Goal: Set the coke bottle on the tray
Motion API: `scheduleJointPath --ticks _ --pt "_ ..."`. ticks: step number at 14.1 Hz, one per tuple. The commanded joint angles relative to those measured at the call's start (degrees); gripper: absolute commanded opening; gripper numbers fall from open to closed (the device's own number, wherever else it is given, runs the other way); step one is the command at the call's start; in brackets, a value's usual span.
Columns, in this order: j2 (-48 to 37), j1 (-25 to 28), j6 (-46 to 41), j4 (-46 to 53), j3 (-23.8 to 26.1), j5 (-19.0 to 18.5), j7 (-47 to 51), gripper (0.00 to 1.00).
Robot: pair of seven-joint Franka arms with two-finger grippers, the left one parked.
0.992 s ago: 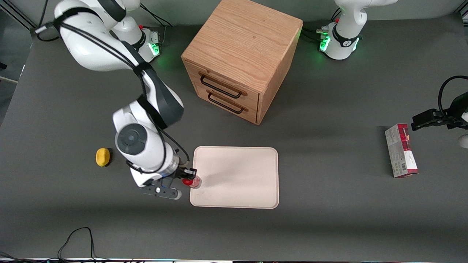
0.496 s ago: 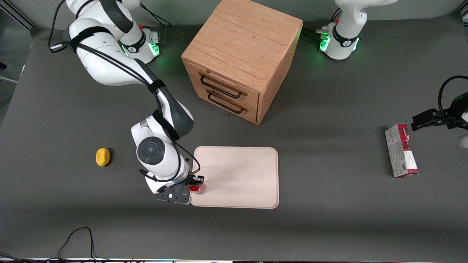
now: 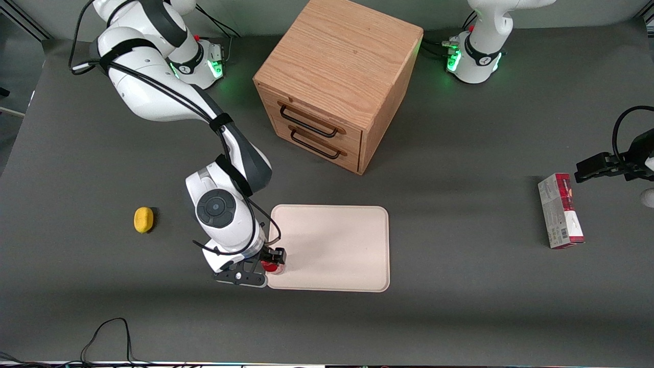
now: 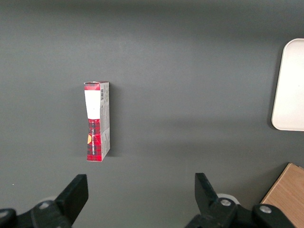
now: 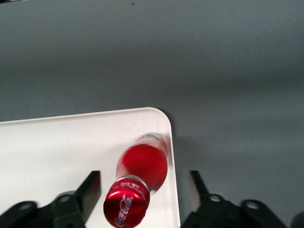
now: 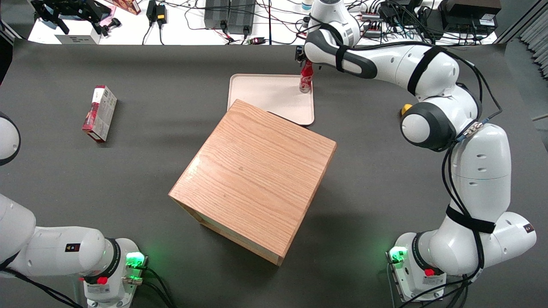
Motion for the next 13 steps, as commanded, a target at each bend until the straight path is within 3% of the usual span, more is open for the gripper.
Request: scheduleJointPath --ticks 1,5,7,10,13 --pt "-0.28 0.37 0.72 0.38 -0.06 -1.52 0.14 1.00" --pt "-5.35 -0.41 -3.30 -2.94 0.03 -1.08 -4.14 1.00" --pt "-12.81 -3.04 -6.29 -8.47 -0.32 5.30 -11.25 1.00" --pt "-25.29 -4.72 -13.40 -16.47 -7.68 15.24 -25.30 1.00" --pt "-36.45 -5.16 -20.00 -21.84 -15.15 19.39 -33.86 1.00"
